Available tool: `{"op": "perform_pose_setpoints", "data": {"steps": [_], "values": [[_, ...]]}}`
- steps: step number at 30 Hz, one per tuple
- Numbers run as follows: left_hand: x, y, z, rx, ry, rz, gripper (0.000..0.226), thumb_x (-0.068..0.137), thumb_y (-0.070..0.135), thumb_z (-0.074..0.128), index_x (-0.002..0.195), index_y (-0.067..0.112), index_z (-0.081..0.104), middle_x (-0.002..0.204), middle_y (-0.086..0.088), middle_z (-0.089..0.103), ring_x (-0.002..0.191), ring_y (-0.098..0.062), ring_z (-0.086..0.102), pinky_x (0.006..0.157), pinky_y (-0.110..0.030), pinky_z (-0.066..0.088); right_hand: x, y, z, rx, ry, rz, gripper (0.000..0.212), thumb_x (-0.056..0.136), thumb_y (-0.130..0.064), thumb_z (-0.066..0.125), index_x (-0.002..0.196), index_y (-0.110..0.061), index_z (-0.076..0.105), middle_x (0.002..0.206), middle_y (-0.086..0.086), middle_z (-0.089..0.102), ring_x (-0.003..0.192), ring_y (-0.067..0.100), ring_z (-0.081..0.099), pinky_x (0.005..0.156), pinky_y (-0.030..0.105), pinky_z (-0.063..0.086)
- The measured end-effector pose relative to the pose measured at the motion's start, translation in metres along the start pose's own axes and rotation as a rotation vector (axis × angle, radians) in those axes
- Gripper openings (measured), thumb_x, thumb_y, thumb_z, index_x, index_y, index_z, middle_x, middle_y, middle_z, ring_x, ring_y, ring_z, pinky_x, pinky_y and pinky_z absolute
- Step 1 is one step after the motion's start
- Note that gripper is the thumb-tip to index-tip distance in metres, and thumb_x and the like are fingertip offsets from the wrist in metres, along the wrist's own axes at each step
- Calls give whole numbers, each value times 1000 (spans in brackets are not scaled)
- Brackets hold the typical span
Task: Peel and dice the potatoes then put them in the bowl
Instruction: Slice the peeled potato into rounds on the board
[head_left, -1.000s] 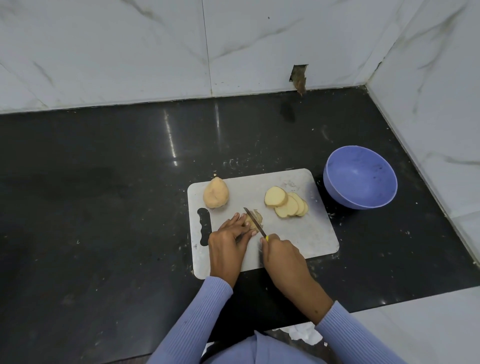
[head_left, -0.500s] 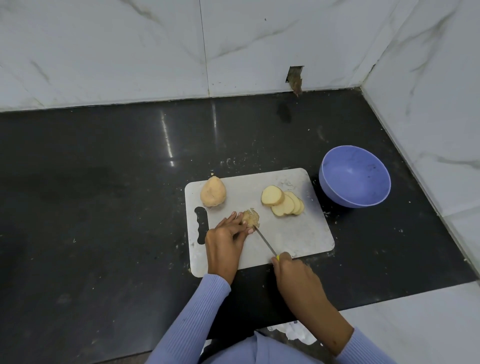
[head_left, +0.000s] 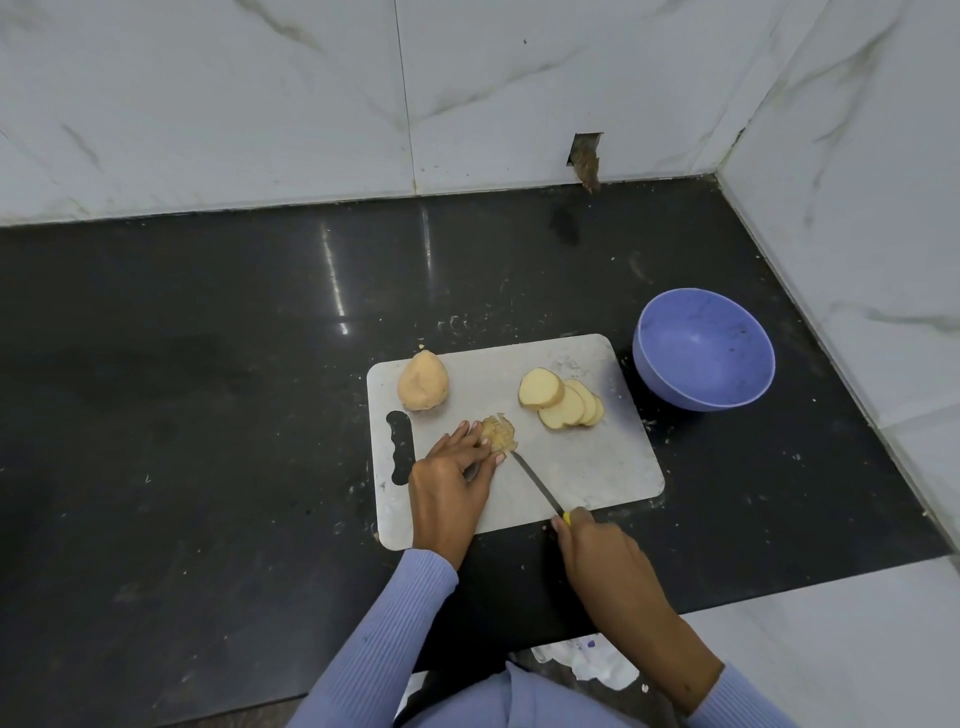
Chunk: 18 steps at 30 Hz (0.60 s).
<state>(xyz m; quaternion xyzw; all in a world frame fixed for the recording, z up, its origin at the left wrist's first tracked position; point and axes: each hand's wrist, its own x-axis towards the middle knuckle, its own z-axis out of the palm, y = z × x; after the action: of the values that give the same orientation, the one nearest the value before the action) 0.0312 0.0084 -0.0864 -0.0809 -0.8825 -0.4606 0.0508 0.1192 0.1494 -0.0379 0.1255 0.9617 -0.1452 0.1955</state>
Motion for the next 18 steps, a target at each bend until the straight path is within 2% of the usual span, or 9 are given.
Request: {"op": "perform_pose_setpoints", "data": {"steps": [4, 7, 9, 13, 15, 18], "values": [[-2, 0, 0, 21, 7, 17, 22, 74, 9, 80, 95, 5, 74, 110, -10, 68, 111, -18, 62, 101, -26, 41, 3, -5, -7, 113, 44, -23, 35, 103, -38, 24, 92, -15, 47, 77, -1, 52, 68, 16, 50, 63, 24, 37], [-3, -1, 1, 9, 20, 2, 21, 74, 9, 80, 94, 6, 75, 115, -12, 66, 114, -19, 60, 100, -32, 44, 8, -12, -10, 162, 62, -67, 34, 103, -39, 25, 85, -17, 43, 73, -1, 52, 66, 15, 53, 60, 24, 39], [-3, -2, 1, 10, 20, -4, 22, 73, 10, 81, 94, 6, 75, 112, -12, 67, 113, -20, 60, 100, -34, 45, 14, -19, -9, 168, 60, -79, 35, 103, -40, 25, 86, -16, 45, 75, 1, 55, 70, 18, 55, 64, 28, 43], [-2, -3, 0, -29, 23, -44, 22, 73, 11, 81, 93, 7, 75, 109, -9, 69, 114, -13, 58, 100, -21, 42, 23, -21, -8, 168, 38, -64, 39, 103, -39, 24, 92, -13, 51, 78, 3, 58, 75, 21, 59, 69, 33, 47], [-2, -4, 0, -41, 25, -52, 22, 72, 10, 81, 93, 6, 75, 109, -9, 69, 114, -11, 57, 101, -13, 38, 24, -17, -8, 178, 43, -50, 36, 103, -38, 24, 88, -14, 47, 73, 0, 52, 70, 20, 55, 65, 30, 42], [-3, -5, 0, -37, 31, -45, 22, 72, 9, 81, 93, 5, 75, 110, -10, 69, 114, -12, 57, 101, -8, 35, 26, -18, -10, 189, 52, -63, 35, 103, -38, 25, 86, -15, 45, 72, -1, 51, 68, 19, 54, 62, 28, 39]]}}
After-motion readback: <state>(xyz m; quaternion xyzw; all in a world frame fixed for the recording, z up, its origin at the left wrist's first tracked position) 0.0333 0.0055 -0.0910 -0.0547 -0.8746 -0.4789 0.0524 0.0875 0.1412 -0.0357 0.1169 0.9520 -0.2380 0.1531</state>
